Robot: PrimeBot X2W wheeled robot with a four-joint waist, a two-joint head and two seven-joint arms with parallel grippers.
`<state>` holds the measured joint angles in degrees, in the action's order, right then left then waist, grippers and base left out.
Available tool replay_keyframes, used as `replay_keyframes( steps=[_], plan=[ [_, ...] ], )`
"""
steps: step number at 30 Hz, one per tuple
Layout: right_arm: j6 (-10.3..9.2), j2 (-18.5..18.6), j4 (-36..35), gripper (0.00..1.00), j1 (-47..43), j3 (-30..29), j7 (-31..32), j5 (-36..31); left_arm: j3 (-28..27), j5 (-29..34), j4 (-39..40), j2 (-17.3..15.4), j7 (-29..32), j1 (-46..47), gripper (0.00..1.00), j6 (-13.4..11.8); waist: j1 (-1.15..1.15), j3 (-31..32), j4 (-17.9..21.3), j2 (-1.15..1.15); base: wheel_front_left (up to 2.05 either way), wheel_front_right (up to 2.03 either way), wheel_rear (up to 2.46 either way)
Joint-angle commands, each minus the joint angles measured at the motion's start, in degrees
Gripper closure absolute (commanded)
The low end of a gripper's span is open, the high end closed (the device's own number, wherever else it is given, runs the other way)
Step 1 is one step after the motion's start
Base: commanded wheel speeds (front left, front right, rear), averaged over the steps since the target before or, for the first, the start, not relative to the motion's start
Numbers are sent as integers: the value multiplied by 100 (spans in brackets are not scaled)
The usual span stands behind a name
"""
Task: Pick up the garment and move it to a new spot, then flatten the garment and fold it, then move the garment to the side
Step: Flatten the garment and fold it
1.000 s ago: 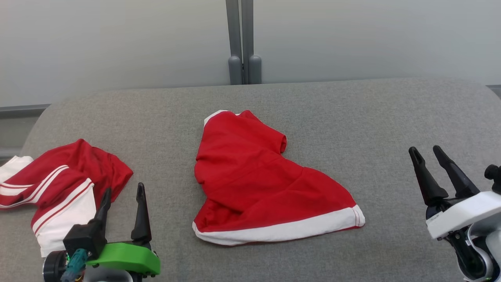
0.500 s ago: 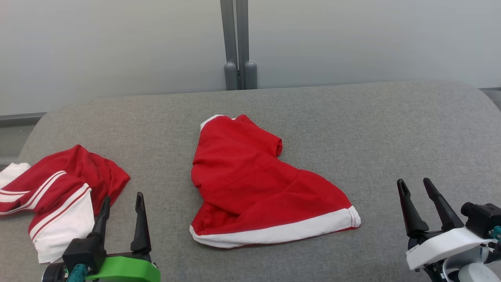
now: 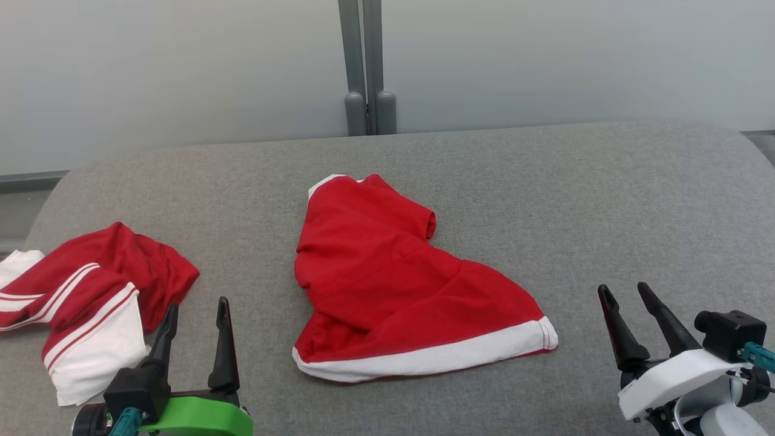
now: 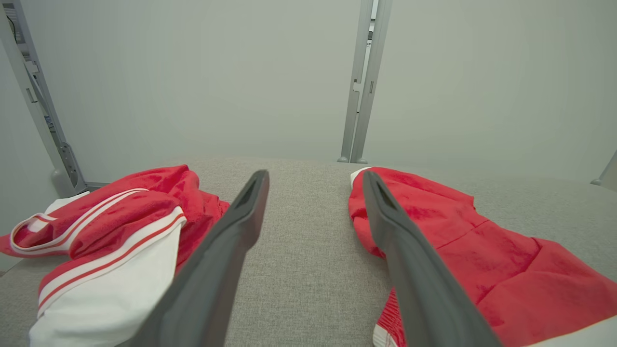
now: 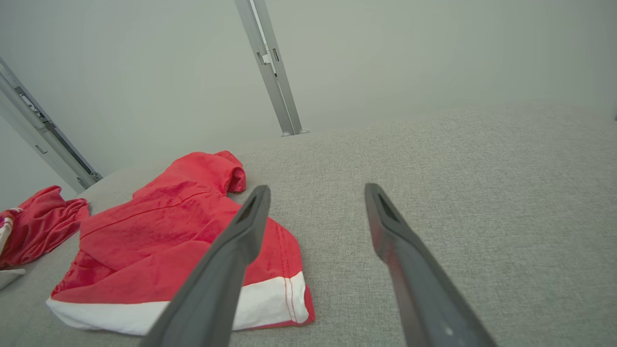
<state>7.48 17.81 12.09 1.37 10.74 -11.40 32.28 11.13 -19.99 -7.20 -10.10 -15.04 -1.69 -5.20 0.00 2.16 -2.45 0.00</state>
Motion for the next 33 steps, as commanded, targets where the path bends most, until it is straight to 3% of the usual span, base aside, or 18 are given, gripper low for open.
replay_keyframes(
  steps=[1,5,9,13,17,27,28,30,33],
  plan=[
    [2,31,22,0,2,3,21,59,-41,106,-25,21,-20,12,0,36,0,-3,-13,0,0,0,0],
    [2,47,90,0,-19,64,285,181,55,29,-229,20,50,7,0,176,0,-14,-32,0,0,0,0],
    [2,117,139,0,8,269,822,337,227,-166,-558,-12,668,67,0,396,0,-77,-41,0,0,0,0],
    [2,236,108,0,93,531,1419,581,540,-411,-723,-108,1516,139,0,815,0,-171,-64,0,0,0,0],
    [2,289,132,0,305,666,1828,743,823,-547,-670,-167,1966,313,0,1065,0,-432,-97,0,0,0,0],
    [2,291,412,0,867,873,2358,966,1384,-803,-1108,-156,2294,939,0,1244,0,-926,-146,0,0,0,0],
    [2,296,412,2,873,893,2381,983,1403,-832,-1162,-147,2283,974,0,1250,0,-935,-148,0,0,0,0],
    [2,305,393,28,877,939,2387,1029,1453,-879,-1304,-161,2253,1058,0,1259,0,-956,-149,0,0,0,0],
    [2,325,382,38,882,980,2396,1067,1515,-963,-1467,-179,2224,1133,0,1269,0,-965,-141,0,0,0,0]
  ],
)
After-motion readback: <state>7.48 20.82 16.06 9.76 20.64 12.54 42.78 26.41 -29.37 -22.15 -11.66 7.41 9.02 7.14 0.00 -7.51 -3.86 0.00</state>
